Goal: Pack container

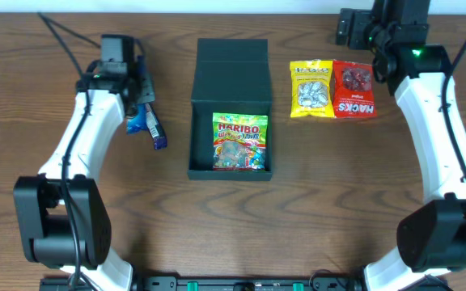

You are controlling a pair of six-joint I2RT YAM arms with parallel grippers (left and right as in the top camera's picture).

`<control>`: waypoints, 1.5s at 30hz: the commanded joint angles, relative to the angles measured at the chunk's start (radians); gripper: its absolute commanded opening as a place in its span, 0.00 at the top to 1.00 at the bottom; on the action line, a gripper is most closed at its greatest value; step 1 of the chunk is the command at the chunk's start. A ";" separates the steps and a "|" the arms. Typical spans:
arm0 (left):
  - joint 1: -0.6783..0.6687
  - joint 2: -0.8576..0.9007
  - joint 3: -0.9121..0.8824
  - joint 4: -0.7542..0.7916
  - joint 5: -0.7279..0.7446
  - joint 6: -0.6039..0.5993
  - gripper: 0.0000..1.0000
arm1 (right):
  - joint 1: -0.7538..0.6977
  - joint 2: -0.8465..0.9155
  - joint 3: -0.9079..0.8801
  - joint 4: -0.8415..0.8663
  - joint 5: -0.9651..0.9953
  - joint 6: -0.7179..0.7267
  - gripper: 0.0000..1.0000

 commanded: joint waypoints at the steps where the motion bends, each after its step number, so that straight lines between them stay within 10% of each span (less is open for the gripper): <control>1: -0.072 -0.037 0.061 -0.038 -0.009 -0.013 0.81 | -0.016 -0.007 0.013 0.000 0.010 0.028 0.01; 23: -0.380 -0.035 0.078 -0.267 0.054 -0.354 0.80 | -0.019 -0.007 0.013 -0.001 0.010 0.028 0.01; 28: -0.380 -0.035 0.078 -0.266 0.056 -0.353 0.27 | -0.019 -0.007 0.013 -0.001 0.010 0.028 0.01; 45: -0.263 -0.035 0.079 -0.249 -0.127 -0.337 0.24 | -0.016 -0.007 0.001 -0.053 -0.065 0.027 0.01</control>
